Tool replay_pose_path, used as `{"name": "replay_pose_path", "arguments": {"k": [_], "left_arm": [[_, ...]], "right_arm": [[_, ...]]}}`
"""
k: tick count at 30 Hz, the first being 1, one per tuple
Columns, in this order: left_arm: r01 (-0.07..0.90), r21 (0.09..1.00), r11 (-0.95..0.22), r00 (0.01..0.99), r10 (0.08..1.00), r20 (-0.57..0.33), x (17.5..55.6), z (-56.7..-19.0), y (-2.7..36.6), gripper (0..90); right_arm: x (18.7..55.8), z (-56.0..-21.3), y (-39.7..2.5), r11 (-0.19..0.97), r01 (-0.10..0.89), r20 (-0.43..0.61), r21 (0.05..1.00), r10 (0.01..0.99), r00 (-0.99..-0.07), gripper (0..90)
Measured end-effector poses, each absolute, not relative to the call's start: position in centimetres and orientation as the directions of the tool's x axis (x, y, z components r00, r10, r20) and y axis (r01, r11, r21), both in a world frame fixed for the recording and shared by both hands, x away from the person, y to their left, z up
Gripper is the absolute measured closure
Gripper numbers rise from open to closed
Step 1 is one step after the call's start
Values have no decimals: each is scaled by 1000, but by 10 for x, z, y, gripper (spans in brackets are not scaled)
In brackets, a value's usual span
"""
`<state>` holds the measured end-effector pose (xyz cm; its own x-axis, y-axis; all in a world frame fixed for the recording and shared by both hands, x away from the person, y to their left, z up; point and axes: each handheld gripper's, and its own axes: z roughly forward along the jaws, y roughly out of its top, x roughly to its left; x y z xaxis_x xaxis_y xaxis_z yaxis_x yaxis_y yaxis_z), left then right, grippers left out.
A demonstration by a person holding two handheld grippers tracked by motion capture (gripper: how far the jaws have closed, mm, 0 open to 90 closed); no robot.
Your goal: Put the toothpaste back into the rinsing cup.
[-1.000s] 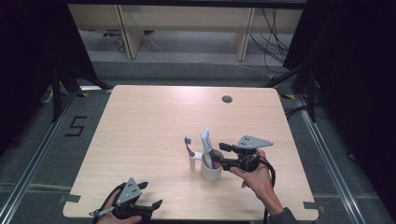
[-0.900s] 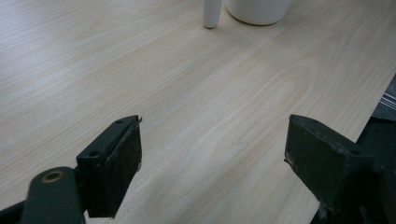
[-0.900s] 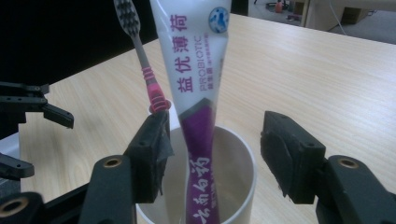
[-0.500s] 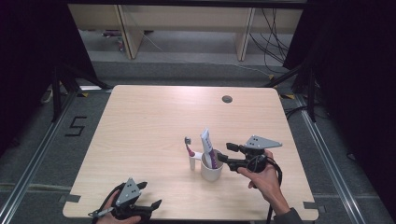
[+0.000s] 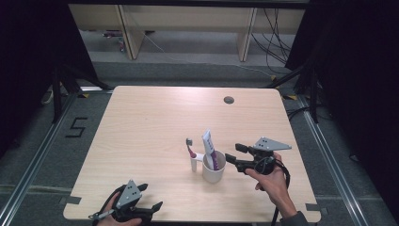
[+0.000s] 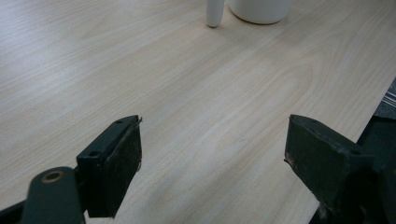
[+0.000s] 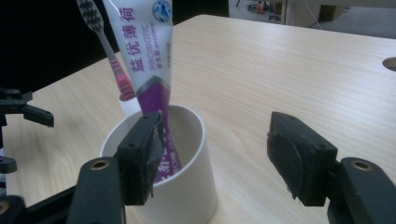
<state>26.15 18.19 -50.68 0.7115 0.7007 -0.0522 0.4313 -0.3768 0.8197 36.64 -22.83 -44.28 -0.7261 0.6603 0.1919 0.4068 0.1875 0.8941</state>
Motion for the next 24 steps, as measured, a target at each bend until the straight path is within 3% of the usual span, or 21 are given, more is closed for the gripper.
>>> {"name": "replay_pose_path", "arguments": {"k": [24], "left_arm": [[434,820,-373,708,704,-55,261,-507,182,184]], "right_arm": [[359,-450,-254,140,462,236,876,711,-663,328]]}}
